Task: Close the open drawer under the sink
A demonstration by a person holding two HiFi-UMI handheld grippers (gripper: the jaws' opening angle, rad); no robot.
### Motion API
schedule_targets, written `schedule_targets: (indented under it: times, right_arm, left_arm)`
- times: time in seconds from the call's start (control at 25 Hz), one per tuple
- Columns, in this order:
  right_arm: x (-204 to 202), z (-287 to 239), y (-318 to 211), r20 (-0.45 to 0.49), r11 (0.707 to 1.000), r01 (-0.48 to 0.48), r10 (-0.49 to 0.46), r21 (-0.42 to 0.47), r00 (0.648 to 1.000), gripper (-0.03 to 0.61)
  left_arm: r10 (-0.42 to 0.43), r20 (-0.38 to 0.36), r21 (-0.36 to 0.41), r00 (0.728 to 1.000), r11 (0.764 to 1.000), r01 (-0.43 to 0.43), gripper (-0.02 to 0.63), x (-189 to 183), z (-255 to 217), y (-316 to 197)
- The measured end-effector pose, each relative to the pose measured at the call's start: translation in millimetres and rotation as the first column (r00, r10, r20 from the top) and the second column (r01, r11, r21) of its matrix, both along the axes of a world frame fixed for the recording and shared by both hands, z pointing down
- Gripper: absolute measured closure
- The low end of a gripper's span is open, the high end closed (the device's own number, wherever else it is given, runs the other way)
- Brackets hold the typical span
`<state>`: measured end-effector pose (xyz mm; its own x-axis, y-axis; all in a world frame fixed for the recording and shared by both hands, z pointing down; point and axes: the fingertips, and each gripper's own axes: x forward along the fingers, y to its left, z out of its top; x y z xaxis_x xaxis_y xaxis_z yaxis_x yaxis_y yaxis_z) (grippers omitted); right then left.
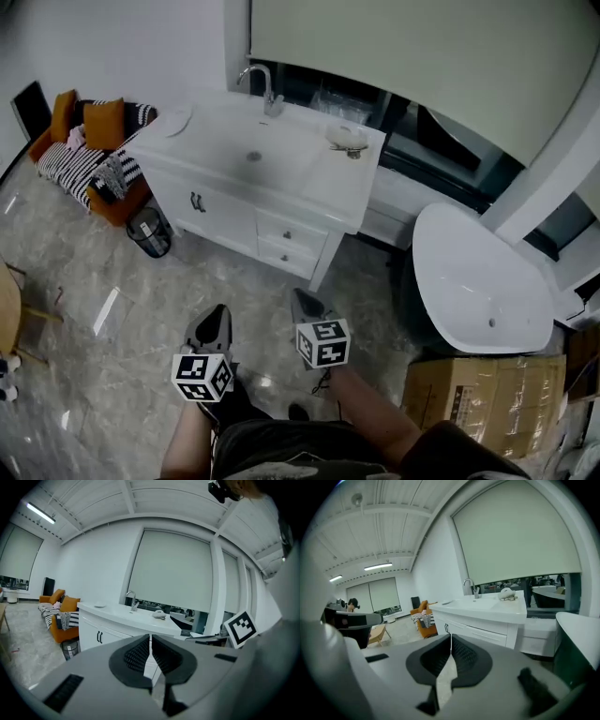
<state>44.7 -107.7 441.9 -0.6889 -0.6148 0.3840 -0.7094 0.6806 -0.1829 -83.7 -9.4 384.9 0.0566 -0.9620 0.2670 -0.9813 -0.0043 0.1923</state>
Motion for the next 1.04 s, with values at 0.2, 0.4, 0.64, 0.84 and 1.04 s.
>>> schedule_targets:
  times: [0.2,0.4,0.64,0.84,1.04]
  right_arm:
    - [18,-6,31,0.004,0.993,0.117,-0.117,0.014,0.993,0.551]
    - [34,-8,50,-0.007,0.985,0.173,-0.173,0.012,0.985,0.551]
    - [36,-9,71,-0.008,0.981,0.193,-0.193,0.018,0.981,0.554]
    - [37,-14,96,-0.02,0.979,0.201,-0.2,0.028,0.98,0.554]
    - [30,-21,133,-0.024,0.98,0.195,-0.194,0.041,0.981,0.554]
  left_arm:
    - [-0.059,-0.001,-0.004,0.998,0.998,0.059,0.589,37,-3,33]
    - [-0.064,0.016,-0.023,0.998,0.998,0.065,0.589,65,-5,57]
    - [-0.064,0.026,-0.024,0.998,0.998,0.064,0.589,74,-6,77]
    - [-0.067,0.027,-0.003,0.997,0.998,0.067,0.589,76,-14,100]
    - [-0.08,0.018,0.013,0.997,0.997,0.08,0.589,65,-22,142]
